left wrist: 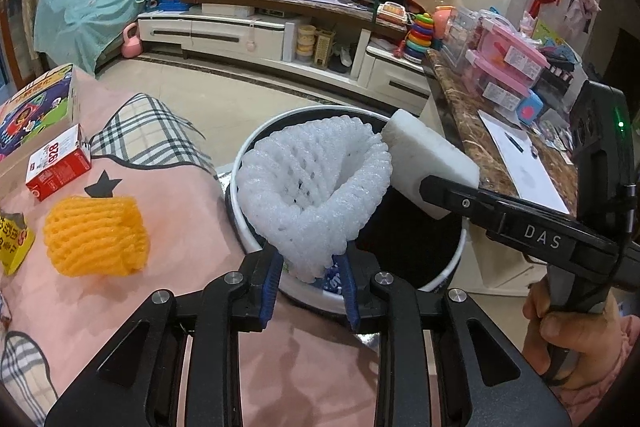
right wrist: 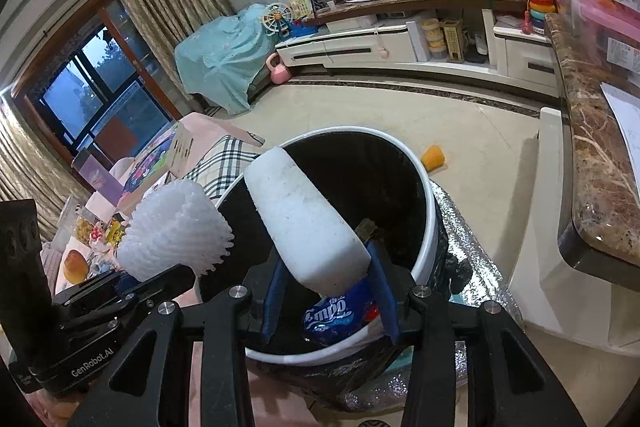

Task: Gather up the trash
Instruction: 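Open both tools over the bin to drop the foam net and foam block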

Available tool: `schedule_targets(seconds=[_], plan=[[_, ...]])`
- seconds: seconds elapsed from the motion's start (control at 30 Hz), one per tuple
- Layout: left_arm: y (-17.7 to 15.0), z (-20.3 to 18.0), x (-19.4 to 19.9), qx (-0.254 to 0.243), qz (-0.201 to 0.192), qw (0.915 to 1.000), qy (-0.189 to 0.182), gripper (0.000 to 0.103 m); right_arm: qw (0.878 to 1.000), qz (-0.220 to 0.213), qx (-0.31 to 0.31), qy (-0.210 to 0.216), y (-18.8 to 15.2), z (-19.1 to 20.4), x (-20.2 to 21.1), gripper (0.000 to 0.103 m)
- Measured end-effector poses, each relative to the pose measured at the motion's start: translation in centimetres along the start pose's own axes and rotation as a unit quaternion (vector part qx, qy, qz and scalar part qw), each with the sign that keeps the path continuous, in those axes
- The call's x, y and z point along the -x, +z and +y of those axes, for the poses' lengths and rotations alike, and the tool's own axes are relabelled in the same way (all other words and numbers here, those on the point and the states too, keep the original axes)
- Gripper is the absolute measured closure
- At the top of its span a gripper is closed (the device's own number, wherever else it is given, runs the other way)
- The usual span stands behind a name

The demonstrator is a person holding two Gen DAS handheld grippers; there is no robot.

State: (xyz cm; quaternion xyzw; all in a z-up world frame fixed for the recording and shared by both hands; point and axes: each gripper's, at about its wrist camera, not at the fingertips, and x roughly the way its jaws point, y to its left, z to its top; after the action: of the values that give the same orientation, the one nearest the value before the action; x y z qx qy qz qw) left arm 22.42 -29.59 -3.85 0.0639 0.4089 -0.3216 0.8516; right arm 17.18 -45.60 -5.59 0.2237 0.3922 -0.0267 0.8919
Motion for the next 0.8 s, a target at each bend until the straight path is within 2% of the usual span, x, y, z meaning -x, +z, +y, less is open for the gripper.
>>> schedule_targets(seconds=[0.03,0.1,0.17,0.3,0.57,0.7,0.8], plan=[[0.1,0.1,-0.1,0.003,0.001,1.0000,-0.001,0.065,1.000,0.001,-0.001,-0.001,0.2,-0.1,-0.1,0.060],[0.2,0.1,-0.1,0.007,0.002,1.0000,-0.002,0.061,1.000,0.003,-0.003,-0.001,0.3,-0.1,-0.2,0.059],[0.1,0.2,0.0,0.010,0.000,0.9999,0.004,0.045,1.000,0.001,-0.004,-0.004,0.5,-0.3,-0.1,0.056],[0.0,0.8,0.2,0.017,-0.003,0.9998,0.006,0.041,1.000,-0.005,-0.011,-0.002,0.6,-0.5,0.0,0.042],[-1.9,2.2,1.7,0.039,-0.010,0.9992,0.007,0.038,1.000,-0.012,-0.022,0.003,0.0,-0.3,0.6,0.039],[-3.7,3.5,2.7,0.058,-0.010,0.9982,0.011,0.037,0.999,-0.024,-0.021,0.011,-0.6,0.8,1.3,0.030],[-5.1,4.5,3.5,0.072,-0.012,0.9972,0.018,0.037,0.999,-0.029,-0.017,0.022,-1.1,1.9,1.7,0.027]])
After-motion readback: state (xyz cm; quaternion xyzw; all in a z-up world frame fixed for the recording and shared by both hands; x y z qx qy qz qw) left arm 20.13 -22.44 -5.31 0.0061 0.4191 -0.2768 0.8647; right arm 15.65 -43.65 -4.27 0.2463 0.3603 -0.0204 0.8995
